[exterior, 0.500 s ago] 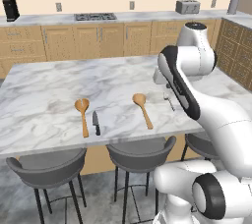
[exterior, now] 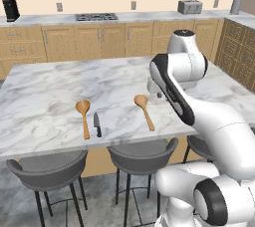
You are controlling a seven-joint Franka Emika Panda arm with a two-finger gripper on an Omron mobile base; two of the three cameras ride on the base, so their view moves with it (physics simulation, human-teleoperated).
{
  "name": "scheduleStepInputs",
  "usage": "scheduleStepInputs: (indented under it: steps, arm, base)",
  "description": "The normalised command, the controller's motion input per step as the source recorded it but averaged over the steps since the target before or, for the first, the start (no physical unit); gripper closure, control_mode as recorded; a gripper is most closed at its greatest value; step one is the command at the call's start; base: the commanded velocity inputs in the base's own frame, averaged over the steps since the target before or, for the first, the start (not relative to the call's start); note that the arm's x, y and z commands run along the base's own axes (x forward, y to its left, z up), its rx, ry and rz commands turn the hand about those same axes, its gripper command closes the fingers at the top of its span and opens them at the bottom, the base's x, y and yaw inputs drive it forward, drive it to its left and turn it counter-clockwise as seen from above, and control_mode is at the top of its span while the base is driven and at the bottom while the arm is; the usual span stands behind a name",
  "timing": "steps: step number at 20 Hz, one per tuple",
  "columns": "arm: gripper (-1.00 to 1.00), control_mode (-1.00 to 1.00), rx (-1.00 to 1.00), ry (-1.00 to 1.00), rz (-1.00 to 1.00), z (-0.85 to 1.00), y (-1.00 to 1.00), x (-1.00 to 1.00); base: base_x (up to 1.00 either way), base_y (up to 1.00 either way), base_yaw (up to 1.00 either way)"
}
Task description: Pick up the metallic utensils from the counter and place them in the open drawer. Make sure not to pick up any wooden utensils.
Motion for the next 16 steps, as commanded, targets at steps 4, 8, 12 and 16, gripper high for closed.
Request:
scheduleStepInputs:
  steps: [4, 8, 12, 16]
  arm:
    - [-1.00, -1.00, 0.00, 0.02, 0.00, -0.15, 0.69, 0.00]
    - [-1.00, -1.00, 0.01, 0.04, 0.02, -0.01, 0.67, 0.00]
    - [-1.00, -1.00, 0.10, 0.07, 0.01, -0.22, 0.41, 0.05]
    - [-1.00, -1.00, 0.12, 0.15, 0.03, -0.52, 0.14, 0.27]
  base:
    - [0.00, 0.00, 0.00]
    - [0.00, 0.00, 0.00]
    - [0.00, 0.00, 0.00]
    - [0.00, 0.00, 0.00]
